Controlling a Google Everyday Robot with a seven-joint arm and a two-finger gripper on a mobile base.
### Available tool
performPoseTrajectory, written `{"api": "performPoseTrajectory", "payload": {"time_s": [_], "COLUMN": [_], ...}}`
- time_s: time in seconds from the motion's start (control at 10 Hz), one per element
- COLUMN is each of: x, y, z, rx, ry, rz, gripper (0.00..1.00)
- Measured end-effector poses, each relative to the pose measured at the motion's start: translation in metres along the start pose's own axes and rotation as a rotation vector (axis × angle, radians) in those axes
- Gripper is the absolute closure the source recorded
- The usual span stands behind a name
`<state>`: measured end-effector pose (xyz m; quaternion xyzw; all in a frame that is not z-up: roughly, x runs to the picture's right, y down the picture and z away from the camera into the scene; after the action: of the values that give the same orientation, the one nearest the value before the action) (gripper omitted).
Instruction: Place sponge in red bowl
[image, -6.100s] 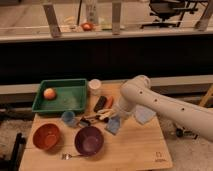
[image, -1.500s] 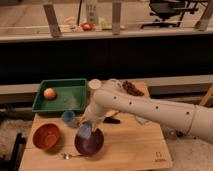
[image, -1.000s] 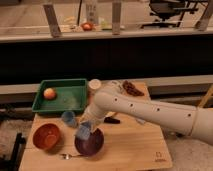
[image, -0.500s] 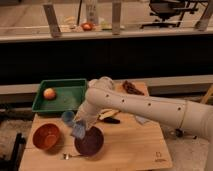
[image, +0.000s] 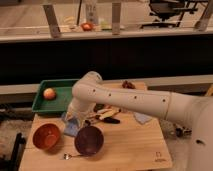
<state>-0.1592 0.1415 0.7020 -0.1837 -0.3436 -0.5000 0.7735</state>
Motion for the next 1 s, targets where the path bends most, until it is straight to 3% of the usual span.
{"api": "performPoseTrajectory", "payload": {"time_s": [1.0], "x": [-0.013], "y": [-0.063], "z": [0.023], "rx": [-0.131], "ry": [-0.010], "rz": [-0.121], "gripper": [1.00]}}
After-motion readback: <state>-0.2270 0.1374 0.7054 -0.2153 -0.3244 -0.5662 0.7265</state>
